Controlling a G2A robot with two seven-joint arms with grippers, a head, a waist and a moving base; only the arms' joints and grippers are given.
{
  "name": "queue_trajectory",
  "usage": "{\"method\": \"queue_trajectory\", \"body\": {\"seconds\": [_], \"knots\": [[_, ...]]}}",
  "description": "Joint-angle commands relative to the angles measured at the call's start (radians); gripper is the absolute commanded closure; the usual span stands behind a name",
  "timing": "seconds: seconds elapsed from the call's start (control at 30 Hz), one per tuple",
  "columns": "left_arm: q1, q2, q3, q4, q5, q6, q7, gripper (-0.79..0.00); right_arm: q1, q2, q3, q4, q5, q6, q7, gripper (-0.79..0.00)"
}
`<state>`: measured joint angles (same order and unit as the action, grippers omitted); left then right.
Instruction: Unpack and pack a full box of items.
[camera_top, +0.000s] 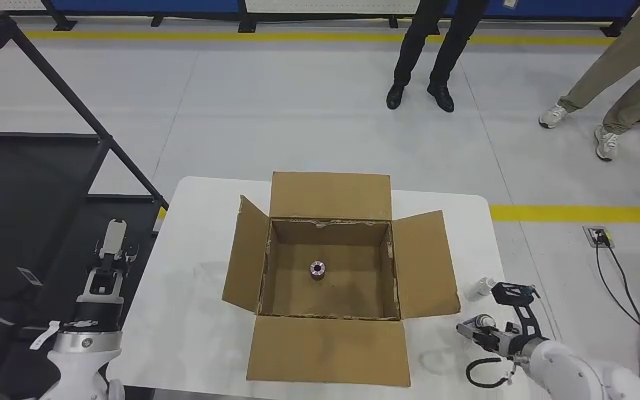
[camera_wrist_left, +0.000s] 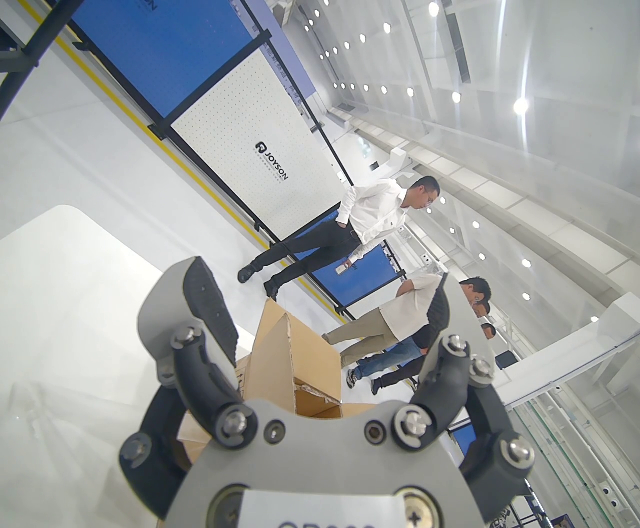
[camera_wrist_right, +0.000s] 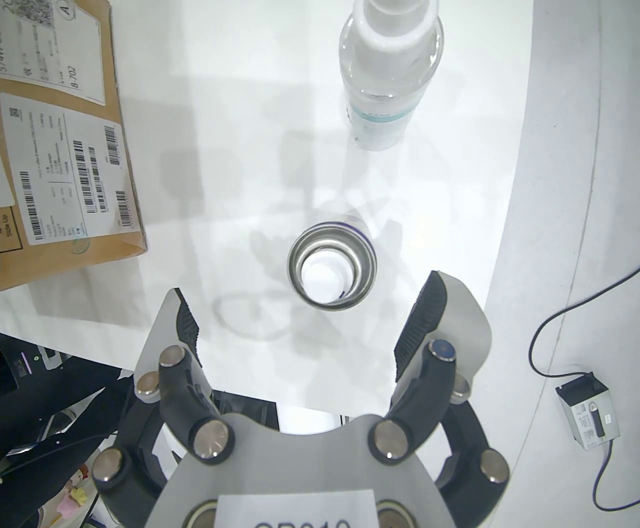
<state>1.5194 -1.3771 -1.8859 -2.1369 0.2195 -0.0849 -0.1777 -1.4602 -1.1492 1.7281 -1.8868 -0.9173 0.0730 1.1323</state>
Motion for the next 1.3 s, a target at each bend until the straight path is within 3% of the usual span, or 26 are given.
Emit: {"method": "queue_trajectory", "body": {"seconds": [0.0, 0.3, 0.43, 0.47, 0.67, 0.93, 1.1, 1.27], "knots": [[0.000, 0.000, 0.000, 0.000, 0.000, 0.000, 0.000, -0.785, 0.028, 0.002, -0.013, 0.029, -0.011, 0.011, 0.019, -0.723], [0.000, 0.000, 0.000, 0.000, 0.000, 0.000, 0.000, -0.785, 0.079, 0.007, -0.037, 0.091, -0.016, 0.035, 0.032, -0.326], [0.000, 0.000, 0.000, 0.000, 0.000, 0.000, 0.000, -0.785, 0.081, 0.009, -0.039, 0.094, -0.012, 0.039, 0.028, -0.022], [0.000, 0.000, 0.000, 0.000, 0.000, 0.000, 0.000, -0.785, 0.079, 0.009, -0.038, 0.092, -0.009, 0.041, 0.022, 0.000], [0.000, 0.000, 0.000, 0.000, 0.000, 0.000, 0.000, -0.785, 0.008, 0.010, 0.013, -0.033, 0.016, 0.052, -0.075, 0.000], [0.000, 0.000, 0.000, 0.000, 0.000, 0.000, 0.000, -0.785, -0.122, 0.003, 0.113, -0.463, -0.037, 0.235, -0.198, 0.000], [0.000, 0.000, 0.000, 0.000, 0.000, 0.000, 0.000, -0.785, 0.018, 0.008, 0.027, -0.463, -0.038, 0.154, -0.247, 0.000], [0.000, 0.000, 0.000, 0.000, 0.000, 0.000, 0.000, -0.785, 0.235, 0.015, -0.180, -0.457, -0.052, 0.062, -0.076, 0.000]]}}
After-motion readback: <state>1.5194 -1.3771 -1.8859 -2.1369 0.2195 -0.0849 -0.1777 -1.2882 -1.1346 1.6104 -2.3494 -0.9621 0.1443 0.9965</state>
